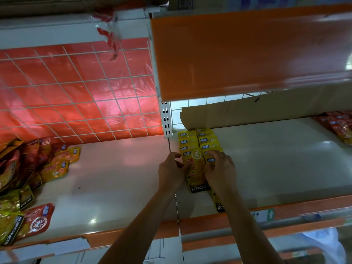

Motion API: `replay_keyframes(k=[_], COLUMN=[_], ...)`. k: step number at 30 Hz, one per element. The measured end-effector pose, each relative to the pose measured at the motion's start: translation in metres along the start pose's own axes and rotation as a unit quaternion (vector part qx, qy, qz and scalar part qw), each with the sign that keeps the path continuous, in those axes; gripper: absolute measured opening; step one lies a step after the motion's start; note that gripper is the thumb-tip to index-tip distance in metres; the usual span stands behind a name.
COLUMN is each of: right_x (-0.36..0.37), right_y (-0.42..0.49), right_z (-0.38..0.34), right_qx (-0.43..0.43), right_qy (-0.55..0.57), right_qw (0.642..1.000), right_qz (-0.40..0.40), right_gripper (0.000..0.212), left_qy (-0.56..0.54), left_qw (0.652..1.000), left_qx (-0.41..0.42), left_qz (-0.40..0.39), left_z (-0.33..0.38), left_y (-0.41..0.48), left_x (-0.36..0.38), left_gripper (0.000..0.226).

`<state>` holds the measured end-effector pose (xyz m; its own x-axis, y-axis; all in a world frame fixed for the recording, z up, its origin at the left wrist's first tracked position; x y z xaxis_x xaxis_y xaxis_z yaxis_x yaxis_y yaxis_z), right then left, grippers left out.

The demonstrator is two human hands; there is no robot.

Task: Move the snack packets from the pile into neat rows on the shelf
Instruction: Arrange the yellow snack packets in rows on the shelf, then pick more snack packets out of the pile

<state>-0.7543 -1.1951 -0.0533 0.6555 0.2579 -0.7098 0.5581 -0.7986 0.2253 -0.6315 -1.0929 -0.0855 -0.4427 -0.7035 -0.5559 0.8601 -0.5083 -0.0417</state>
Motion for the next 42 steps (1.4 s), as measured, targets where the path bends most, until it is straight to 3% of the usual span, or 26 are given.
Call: replay_keyframes(k=[4, 13, 17, 23, 31, 35, 42], right_x=[0.001, 0.009, 0.011, 0.034, 0.091, 0.126, 0.185], right_y=[0.000, -0.005, -0.007, -0.012, -0.040, -0.064, -0.116], right_z=[-0.004, -0.016, -0.023, -0.050, -0.114, -0.155, -0.225], right_qx=[-0.010, -0.039, -0.055, -0.099, -0.177, -0.199, -0.285], right_qy=[-0.001, -0.014, -0.022, -0.009, -0.012, -0.012, 0.020], right_qw=[1.000, 0.999, 0.998, 0.995, 0.978, 0.965, 0.930], right_qz=[0.004, 0.000, -0.005, -0.019, -0.110, -0.168, -0.232], right_gripper=[0.031, 0.027, 0.030, 0.029, 0.036, 0.038, 0.036], left_qy=[0.021, 0.029, 0.033, 0.085, 0.211, 0.243, 0.296], left_qw=[1.000, 0.997, 0.998, 0.993, 0.962, 0.943, 0.916], left_qx=[-0.001, 0.060, 0.051, 0.068, 0.101, 0.066, -0.037], left_qz=[-0.008, -0.037, -0.017, 0.038, 0.144, 0.215, 0.268], left_z=[0.005, 0.011, 0.008, -0.006, -0.045, -0.076, -0.144], left_y=[0.002, 0.005, 0.006, -0.002, -0.020, -0.034, -0.059], left_x=[-0.002, 0.000, -0.005, -0.030, -0.108, -0.160, -0.245], left_gripper=[0.057, 0.040, 0.043, 0.039, 0.040, 0.040, 0.045])
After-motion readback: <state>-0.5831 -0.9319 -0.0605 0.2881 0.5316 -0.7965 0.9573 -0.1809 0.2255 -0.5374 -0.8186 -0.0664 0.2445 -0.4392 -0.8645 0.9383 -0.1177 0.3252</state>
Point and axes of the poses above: each hand's wrist, its own y-axis towards the middle knuckle, its own x-axis out of the palm, z = x × y, the point moved 5 cm from there along y, towards the middle knuckle, and after that the axes turned 1 degree about z, right-handed, at the moved point
